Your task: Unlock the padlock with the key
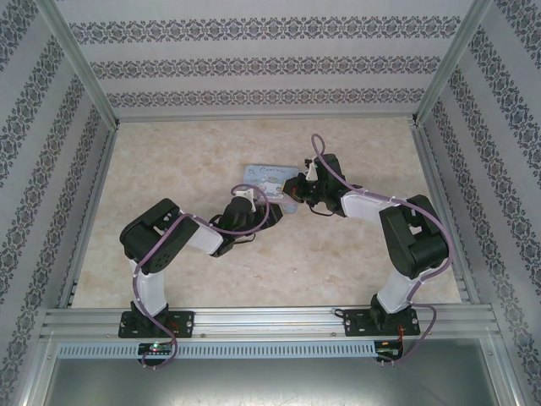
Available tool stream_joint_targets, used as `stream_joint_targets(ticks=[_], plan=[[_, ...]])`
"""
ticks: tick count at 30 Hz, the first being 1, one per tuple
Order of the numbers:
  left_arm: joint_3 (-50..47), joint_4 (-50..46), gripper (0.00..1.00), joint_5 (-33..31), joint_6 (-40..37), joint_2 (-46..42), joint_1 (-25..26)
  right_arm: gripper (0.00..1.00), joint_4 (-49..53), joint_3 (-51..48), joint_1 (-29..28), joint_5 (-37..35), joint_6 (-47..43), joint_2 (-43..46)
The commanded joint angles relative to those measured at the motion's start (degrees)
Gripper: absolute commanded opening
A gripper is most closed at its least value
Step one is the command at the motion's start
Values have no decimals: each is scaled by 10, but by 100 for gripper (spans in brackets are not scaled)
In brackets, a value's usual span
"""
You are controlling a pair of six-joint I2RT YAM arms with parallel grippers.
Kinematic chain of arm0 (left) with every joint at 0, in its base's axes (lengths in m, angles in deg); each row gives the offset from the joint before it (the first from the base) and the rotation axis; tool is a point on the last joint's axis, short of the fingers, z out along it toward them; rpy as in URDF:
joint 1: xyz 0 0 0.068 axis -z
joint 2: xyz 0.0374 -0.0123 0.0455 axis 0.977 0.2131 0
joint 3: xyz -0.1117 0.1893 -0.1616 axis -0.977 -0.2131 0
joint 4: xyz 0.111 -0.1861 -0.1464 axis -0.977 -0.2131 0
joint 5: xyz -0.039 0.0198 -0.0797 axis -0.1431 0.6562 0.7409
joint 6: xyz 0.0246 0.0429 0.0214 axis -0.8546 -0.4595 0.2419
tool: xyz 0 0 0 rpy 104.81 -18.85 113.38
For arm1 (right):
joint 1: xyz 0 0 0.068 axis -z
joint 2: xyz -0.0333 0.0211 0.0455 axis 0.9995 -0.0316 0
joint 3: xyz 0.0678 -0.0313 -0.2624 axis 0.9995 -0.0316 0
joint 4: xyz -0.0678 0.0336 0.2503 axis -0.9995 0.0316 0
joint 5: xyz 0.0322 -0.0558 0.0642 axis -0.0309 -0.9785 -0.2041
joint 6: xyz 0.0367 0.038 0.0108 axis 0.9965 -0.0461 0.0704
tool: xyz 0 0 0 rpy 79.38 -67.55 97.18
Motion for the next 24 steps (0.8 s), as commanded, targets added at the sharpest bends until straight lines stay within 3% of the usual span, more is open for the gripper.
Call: stream_joint_targets(ticks=[1,5,9,14,24], plan=[[-4,44,48,-14,20,8,2,0,-16,-10,-1,9,4,-8],[-13,48,42,-35,32,10,4,0,-18,-10,-1,9,6,-9],[-16,48,41,-47,32,11,11,0,-19,-11,-2,11,7,-11],[-4,27,54,-48,12,10,25,0,-21,-13,-2,10,8,-14],[26,-37,54,-95,-43,16,42,0,-24,-13,-6,11,12,-15]])
